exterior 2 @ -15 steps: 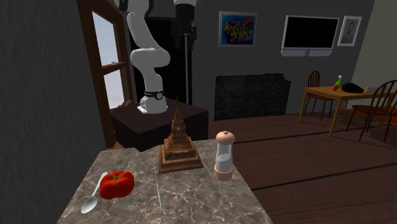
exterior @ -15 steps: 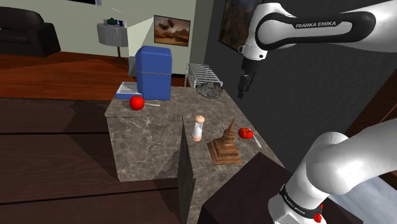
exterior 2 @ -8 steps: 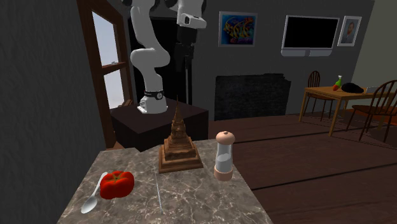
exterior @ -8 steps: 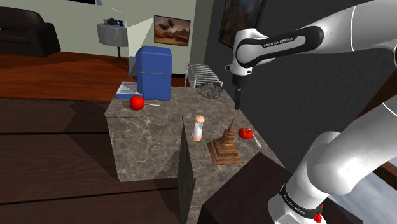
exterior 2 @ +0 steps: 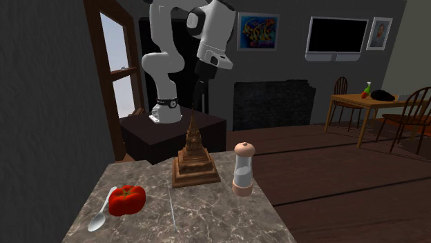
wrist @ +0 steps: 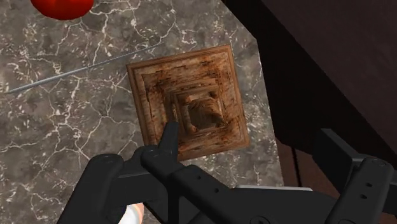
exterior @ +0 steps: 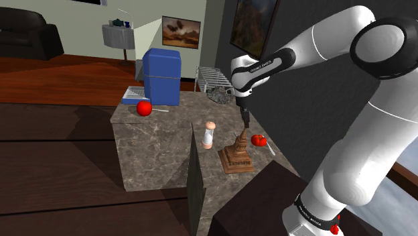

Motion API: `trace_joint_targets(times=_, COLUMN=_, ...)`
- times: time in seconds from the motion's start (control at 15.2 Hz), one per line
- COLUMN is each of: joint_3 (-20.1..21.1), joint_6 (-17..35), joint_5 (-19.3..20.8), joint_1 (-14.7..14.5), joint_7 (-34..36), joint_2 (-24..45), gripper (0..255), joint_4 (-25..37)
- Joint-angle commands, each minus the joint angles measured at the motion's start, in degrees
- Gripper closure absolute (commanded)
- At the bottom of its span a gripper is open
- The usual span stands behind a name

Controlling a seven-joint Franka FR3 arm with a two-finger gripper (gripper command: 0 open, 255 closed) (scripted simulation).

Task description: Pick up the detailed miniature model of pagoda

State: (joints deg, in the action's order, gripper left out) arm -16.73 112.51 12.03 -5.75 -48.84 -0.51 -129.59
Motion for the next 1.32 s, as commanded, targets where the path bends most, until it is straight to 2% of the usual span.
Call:
trace_joint_targets(times=0.0, joint_3=0.0, joint_6=1.3, joint_5=0.5, joint_1=0.0, joint_7=-3.7, joint_2=4.7, gripper=0, joint_4=1.4)
trace_joint_targets(times=0.13, joint_3=0.0, joint_6=2.4, joint_5=1.1, joint_1=0.2, joint_7=-6.1, joint_2=8.0, gripper=0, joint_4=2.3)
trace_joint_targets(times=0.73, joint_3=0.2, joint_6=7.8, joint_5=0.5, joint_1=0.6, joint_7=-5.7, joint_2=12.2, gripper=0, joint_4=1.0)
trace_joint_targets(times=0.79, joint_3=0.2, joint_6=7.9, joint_5=0.5, joint_1=0.5, joint_7=-5.7, joint_2=12.2, gripper=255, joint_4=0.9)
trace_joint_targets(times=1.25, joint_3=0.2, joint_6=8.0, joint_5=0.6, joint_1=0.5, joint_7=-5.6, joint_2=12.0, gripper=255, joint_4=0.7)
